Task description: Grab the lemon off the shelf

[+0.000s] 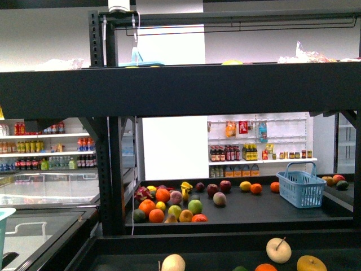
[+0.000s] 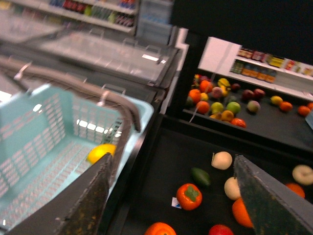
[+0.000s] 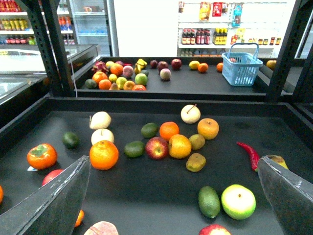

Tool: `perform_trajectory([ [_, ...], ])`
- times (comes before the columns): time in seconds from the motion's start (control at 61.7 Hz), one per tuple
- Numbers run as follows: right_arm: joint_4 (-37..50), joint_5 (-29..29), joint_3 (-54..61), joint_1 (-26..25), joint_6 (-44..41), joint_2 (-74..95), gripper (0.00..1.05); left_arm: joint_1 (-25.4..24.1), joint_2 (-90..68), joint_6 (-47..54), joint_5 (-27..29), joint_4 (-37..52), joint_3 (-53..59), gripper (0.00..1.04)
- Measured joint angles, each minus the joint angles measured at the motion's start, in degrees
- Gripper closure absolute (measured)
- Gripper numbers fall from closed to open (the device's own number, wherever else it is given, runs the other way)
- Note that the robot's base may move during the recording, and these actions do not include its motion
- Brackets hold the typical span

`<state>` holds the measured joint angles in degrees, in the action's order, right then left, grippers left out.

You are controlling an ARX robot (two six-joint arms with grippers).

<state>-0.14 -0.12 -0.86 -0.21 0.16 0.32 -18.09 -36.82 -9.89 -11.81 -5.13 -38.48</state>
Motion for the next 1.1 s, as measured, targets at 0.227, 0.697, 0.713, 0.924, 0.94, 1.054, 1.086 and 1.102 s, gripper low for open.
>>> perform_trajectory([
  [0.227, 0.00, 0.00, 0.00, 0.02, 0.00, -0.04, 0.02, 17.73, 25.73, 8.59, 11.67, 1.40, 22.80, 0.77],
  [0.697, 0.00, 0.00, 0.00, 0.02, 0.00, -0.04, 0.02, 17.88, 32.57, 9.25, 11.67, 4.17, 33.62, 1.02],
  [0.713, 0.00, 0.00, -0.02, 0.02, 0.00, -0.04, 0.02, 17.88, 32.72, 9.25, 11.69, 4.22, 33.79, 1.02],
  [0.924, 0.00, -0.02, 0.00, 0.02, 0.00, -0.04, 0.02, 17.88, 34.05, 9.25, 11.67, 4.50, 35.32, 1.02],
  [0.94, 0.00, 0.00, 0.00, 0.02, 0.00, -0.04, 0.02, 17.88, 34.14, 9.25, 11.67, 4.50, 35.43, 1.02],
  [1.054, 0.00, 0.00, -0.02, 0.02, -0.02, -0.04, 0.02, 17.90, 36.26, 9.22, 11.72, 4.79, 37.73, 1.02],
  [1.086, 0.00, -0.04, 0.00, 0.02, 0.00, -0.04, 0.02, 17.90, 36.35, 9.27, 11.63, 4.81, 37.73, 1.02],
  [1.102, 0.00, -0.04, -0.02, 0.02, 0.00, -0.04, 0.02, 17.90, 36.46, 9.27, 11.72, 4.81, 37.73, 1.02],
])
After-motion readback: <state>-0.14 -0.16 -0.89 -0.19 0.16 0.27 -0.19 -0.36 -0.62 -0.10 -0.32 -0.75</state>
